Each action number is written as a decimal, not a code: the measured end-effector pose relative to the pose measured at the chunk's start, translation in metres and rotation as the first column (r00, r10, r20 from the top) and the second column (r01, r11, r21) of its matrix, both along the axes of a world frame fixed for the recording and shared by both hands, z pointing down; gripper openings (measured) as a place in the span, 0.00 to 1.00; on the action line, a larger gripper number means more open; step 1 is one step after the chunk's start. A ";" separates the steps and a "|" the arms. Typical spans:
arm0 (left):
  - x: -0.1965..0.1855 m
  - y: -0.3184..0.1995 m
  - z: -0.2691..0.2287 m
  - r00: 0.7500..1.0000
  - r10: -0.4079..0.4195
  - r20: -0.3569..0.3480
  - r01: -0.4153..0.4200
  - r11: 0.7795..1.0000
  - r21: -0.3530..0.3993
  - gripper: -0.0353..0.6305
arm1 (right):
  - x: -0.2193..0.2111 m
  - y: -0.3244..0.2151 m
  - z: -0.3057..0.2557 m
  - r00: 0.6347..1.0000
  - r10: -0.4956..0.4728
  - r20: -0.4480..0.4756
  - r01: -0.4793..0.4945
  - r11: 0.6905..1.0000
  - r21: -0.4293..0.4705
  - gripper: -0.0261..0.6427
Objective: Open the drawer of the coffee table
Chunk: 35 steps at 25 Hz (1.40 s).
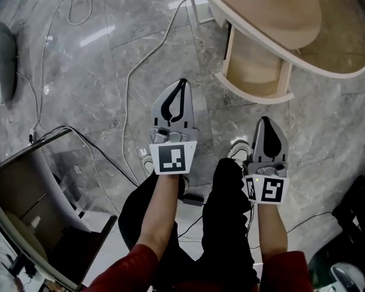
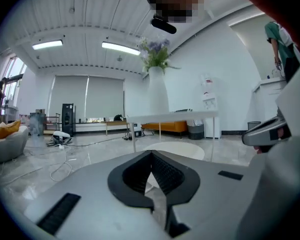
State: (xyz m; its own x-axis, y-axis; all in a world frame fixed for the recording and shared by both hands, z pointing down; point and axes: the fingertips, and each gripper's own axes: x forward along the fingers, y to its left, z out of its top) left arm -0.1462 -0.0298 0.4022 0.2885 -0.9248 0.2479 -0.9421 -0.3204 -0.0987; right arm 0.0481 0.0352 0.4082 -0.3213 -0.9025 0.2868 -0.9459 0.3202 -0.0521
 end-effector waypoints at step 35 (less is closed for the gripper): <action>-0.074 0.110 -0.692 0.998 -0.065 -0.024 0.069 0.965 0.253 0.07 | -0.002 0.016 -0.707 0.992 0.124 0.022 -0.123 0.913 0.388 0.07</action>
